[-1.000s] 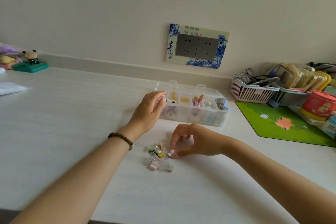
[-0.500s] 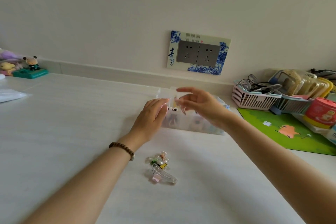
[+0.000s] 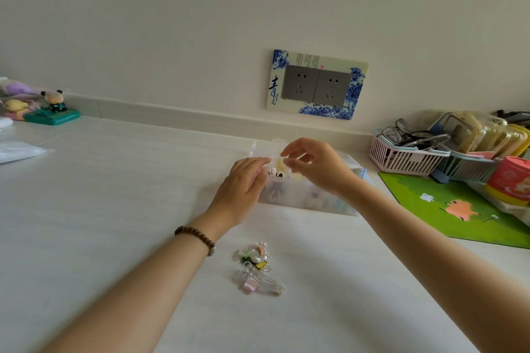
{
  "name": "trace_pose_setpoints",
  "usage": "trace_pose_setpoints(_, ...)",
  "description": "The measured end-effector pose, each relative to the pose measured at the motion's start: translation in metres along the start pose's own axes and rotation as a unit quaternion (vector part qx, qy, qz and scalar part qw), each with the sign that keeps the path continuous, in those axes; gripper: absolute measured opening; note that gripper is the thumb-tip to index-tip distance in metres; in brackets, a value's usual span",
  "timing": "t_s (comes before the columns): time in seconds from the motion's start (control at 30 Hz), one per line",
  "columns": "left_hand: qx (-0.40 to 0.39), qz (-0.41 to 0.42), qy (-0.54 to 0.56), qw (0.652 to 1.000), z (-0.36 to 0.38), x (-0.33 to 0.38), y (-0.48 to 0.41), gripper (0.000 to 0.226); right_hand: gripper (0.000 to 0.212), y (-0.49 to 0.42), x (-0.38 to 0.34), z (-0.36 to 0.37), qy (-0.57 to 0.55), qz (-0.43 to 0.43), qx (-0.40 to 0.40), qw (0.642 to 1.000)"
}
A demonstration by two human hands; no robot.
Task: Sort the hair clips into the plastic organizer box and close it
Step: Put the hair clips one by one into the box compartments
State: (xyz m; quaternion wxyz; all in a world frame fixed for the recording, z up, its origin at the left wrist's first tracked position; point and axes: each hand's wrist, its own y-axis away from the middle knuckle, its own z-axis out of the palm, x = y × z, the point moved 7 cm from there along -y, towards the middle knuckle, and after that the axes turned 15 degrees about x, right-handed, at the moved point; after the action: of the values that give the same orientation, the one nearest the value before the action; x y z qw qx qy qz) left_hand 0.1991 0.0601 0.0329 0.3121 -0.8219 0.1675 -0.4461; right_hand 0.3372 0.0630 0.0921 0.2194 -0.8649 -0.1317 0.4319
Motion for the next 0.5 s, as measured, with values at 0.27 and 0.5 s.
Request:
trace_pose_setpoints(0.27,-0.004,-0.02,0.013,1.0,-0.003,-0.006,0.001,0.039,0.022,0.092,-0.001,0.045,0.006,-0.029,-0.268,0.963)
trace_pose_setpoints(0.5,-0.005,-0.026,0.011,1.0,-0.004,-0.004,0.002,0.039,0.027,0.101,-0.005,0.058,0.001,-0.036,-0.253,0.967)
